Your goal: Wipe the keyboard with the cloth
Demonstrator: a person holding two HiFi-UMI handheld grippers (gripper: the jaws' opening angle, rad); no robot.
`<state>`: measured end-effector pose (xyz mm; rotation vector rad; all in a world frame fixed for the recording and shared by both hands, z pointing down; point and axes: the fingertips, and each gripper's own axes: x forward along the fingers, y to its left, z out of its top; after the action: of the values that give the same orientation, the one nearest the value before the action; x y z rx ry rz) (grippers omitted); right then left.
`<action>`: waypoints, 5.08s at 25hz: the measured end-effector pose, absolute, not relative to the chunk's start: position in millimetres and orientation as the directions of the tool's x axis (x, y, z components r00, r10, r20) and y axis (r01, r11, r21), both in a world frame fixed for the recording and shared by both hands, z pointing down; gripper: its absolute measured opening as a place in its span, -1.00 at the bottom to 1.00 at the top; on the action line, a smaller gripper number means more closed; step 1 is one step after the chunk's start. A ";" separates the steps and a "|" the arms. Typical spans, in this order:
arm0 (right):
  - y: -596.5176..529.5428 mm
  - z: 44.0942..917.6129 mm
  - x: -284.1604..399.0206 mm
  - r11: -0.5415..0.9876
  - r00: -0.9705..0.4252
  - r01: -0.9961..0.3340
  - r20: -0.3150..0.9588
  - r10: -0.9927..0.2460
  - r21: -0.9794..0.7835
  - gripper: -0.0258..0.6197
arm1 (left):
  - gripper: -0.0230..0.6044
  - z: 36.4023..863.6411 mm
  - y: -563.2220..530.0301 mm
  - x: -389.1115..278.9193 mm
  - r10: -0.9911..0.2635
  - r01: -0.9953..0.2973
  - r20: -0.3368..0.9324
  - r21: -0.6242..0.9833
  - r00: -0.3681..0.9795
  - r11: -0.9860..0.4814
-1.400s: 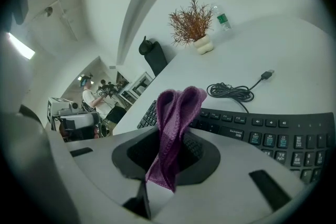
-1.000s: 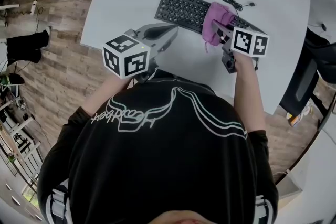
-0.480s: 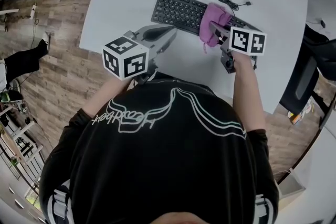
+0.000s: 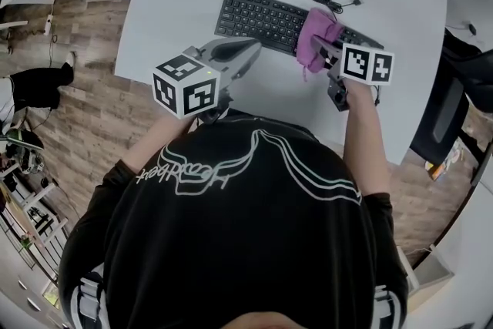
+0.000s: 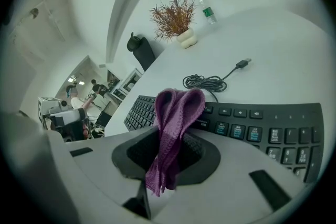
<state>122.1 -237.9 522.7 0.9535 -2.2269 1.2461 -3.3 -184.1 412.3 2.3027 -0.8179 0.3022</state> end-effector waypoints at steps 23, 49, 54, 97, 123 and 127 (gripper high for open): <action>-234.0 528.0 169.8 0.268 -0.618 -0.784 0.661 -0.425 -0.561 -0.72 | -0.91 415.0 -194.1 0.2 -0.439 -0.597 0.406 0.527 0.802 -0.604; -204.8 525.5 292.3 0.195 -0.561 -0.812 0.645 -0.519 -0.550 -0.72 | -0.91 423.9 -180.6 90.3 -0.373 -0.568 0.436 0.517 0.819 -0.640; -200.5 504.3 293.9 0.249 -0.579 -0.799 0.589 -0.563 -0.547 -0.72 | -0.91 417.7 -175.5 103.9 -0.383 -0.572 0.434 0.505 0.815 -0.646; 124.3 264.8 53.5 0.631 -0.687 -0.696 0.065 -0.724 -0.342 -0.72 | -0.91 263.9 92.4 -40.2 -0.376 -0.398 0.132 0.363 0.917 -0.843; 152.8 252.3 57.3 0.684 -0.741 -0.664 0.140 -0.657 -0.303 -0.72 | -0.91 238.8 123.7 -33.1 -0.440 -0.456 0.126 0.322 0.889 -0.830; 163.1 255.4 58.1 0.695 -0.746 -0.661 0.152 -0.648 -0.283 -0.72 | -0.91 238.7 133.2 -27.8 -0.445 -0.461 0.127 0.319 0.887 -0.828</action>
<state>58.1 163.1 255.4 1.1037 -2.8546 0.5010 -27.8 133.2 238.7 2.7115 -0.6720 0.0663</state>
